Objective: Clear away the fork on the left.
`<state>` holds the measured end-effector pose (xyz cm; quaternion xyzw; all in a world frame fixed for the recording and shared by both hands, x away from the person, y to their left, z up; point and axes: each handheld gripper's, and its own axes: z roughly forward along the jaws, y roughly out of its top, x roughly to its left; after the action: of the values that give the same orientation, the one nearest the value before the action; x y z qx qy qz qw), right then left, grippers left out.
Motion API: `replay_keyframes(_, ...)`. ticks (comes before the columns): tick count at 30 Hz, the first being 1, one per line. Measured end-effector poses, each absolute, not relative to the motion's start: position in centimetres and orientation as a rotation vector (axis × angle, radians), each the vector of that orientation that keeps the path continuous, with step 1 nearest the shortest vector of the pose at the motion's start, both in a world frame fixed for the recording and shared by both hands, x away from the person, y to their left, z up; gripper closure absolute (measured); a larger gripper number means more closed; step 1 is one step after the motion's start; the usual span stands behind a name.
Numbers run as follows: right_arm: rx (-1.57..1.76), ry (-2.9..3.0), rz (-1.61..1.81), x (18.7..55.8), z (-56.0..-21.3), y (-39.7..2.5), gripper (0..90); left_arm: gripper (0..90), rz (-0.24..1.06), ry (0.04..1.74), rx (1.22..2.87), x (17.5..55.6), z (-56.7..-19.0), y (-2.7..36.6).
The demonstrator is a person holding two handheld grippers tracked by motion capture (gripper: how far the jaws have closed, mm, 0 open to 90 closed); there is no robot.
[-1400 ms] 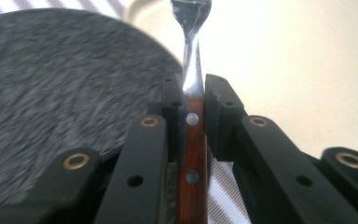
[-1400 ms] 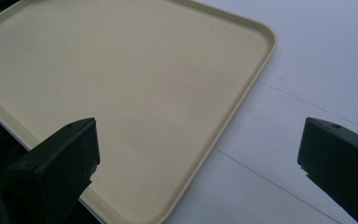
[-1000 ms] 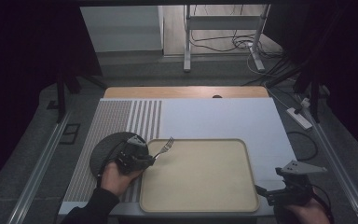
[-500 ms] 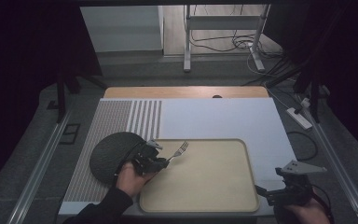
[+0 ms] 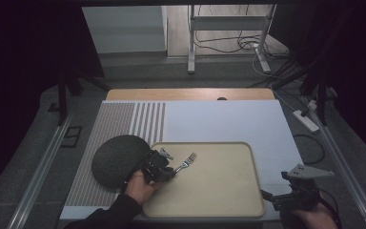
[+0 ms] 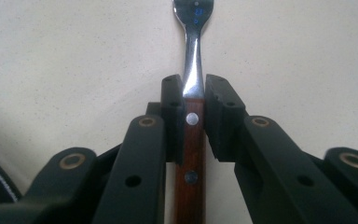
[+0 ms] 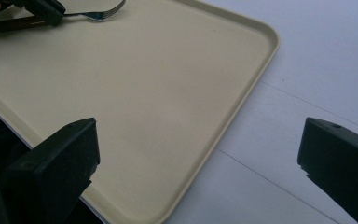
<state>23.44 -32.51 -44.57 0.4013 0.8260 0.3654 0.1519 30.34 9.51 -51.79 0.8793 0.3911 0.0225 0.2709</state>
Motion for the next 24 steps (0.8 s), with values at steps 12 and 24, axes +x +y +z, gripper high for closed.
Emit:
replay_keyframes(12, 1.149, 2.376, 1.044, 23.5, -44.6, -32.4, 0.0, 89.2, 0.072, 0.939, 2.375, 30.7, -50.8, 6.7)
replay_keyframes(24, 1.145, 2.377, 1.045, 23.4, -44.6, -32.4, 0.0, 89.3, 0.134, 1.017, 2.399, 32.2, -51.8, 7.6)
